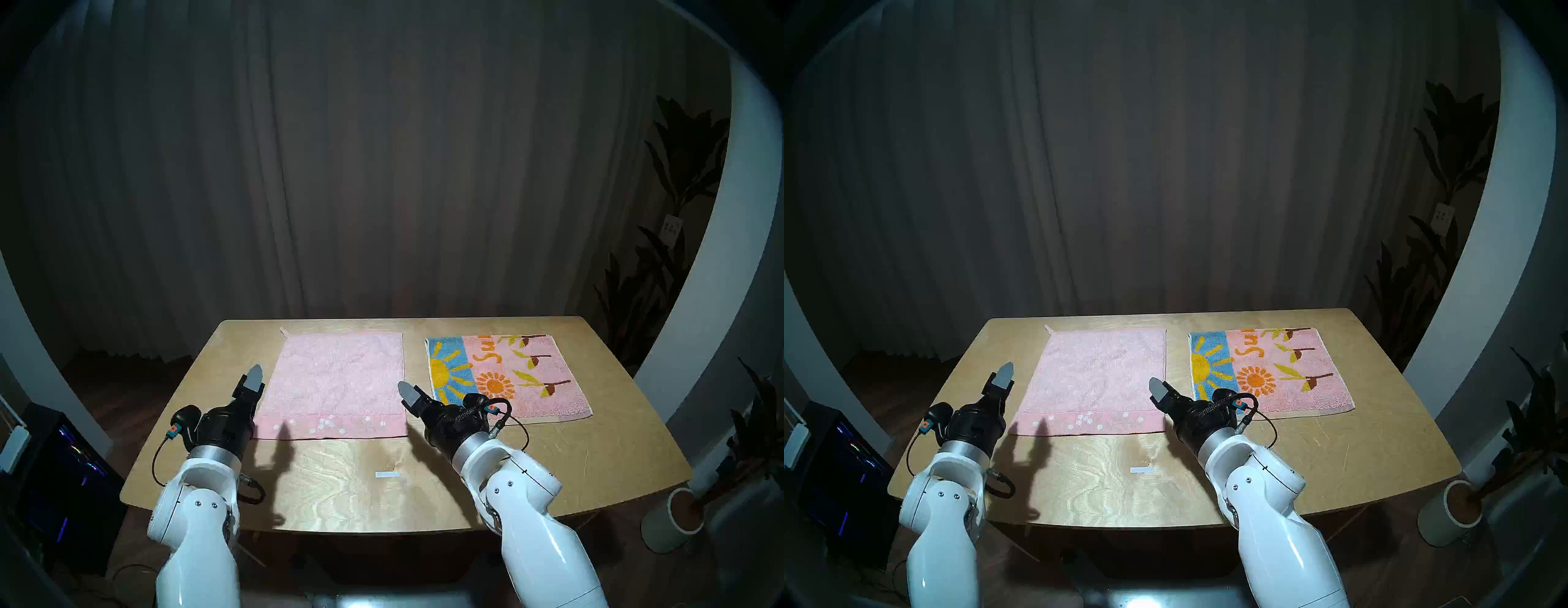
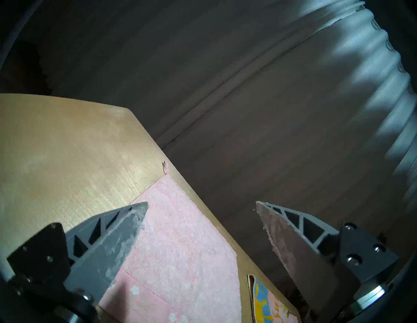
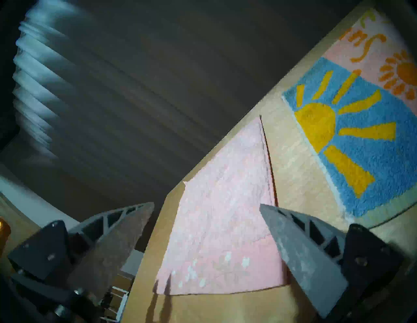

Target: Fold each towel twice and stack them on table

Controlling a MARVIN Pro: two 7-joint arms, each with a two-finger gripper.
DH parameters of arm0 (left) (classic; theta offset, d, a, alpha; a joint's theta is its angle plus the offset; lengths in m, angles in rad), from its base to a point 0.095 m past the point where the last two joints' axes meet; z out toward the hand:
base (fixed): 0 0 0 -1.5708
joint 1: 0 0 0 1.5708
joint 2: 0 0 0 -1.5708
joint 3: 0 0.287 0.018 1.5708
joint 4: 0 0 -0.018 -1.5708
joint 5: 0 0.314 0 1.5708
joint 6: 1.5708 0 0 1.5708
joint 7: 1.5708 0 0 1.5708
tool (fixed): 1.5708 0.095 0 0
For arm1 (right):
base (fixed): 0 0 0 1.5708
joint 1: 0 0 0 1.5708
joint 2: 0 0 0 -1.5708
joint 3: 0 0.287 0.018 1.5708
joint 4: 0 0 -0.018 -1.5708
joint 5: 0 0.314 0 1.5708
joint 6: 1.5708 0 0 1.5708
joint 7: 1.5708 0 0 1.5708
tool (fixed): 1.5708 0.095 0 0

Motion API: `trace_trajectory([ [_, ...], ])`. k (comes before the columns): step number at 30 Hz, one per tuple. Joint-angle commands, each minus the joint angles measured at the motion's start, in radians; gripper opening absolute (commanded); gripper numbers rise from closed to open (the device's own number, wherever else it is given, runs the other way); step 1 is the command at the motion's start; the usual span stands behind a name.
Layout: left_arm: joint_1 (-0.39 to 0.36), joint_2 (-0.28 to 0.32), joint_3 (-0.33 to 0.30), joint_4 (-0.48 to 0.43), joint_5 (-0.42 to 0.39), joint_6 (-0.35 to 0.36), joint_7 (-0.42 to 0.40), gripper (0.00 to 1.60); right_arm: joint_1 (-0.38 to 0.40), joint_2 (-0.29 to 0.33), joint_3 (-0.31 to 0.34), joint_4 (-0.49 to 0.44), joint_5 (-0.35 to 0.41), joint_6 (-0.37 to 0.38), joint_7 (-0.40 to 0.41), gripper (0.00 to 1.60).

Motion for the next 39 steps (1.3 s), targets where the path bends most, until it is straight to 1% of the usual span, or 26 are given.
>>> trace_trajectory([
  [1,-0.001,-0.01,-0.023,-0.031,-0.093,0.048,-0.03,1.6,-0.002,-0.007,0.002,-0.026,0.091,0.027,-0.008,1.6],
  [6,0.001,-0.015,-0.046,-0.034,-0.18,0.103,-0.047,1.6,-0.009,-0.007,0.005,-0.033,0.144,0.041,-0.026,1.6],
  [8,0.002,-0.015,-0.065,-0.037,-0.237,0.142,-0.057,1.6,-0.011,-0.005,0.001,-0.051,0.145,0.038,-0.036,1.6],
  [14,0.004,-0.007,-0.108,-0.03,-0.35,0.229,-0.068,1.6,-0.021,-0.004,0.001,-0.073,0.192,0.049,-0.075,1.6],
  [18,0.002,0.003,-0.137,-0.018,-0.435,0.303,-0.069,1.6,-0.028,-0.003,0.002,-0.092,0.231,0.051,-0.11,1.6],
  [25,0.01,0.017,-0.172,0.014,-0.524,0.39,-0.055,1.6,-0.043,0.0,0.0,-0.117,0.338,0.034,-0.174,1.6],
  [28,0.011,0.021,-0.182,0.027,-0.55,0.419,-0.046,1.6,-0.051,0.003,-0.005,-0.128,0.386,0.021,-0.204,1.6],
  [39,-0.003,0.04,-0.215,0.097,-0.604,0.485,-0.007,1.6,-0.067,0.012,-0.019,-0.177,0.542,-0.068,-0.326,1.6],
])
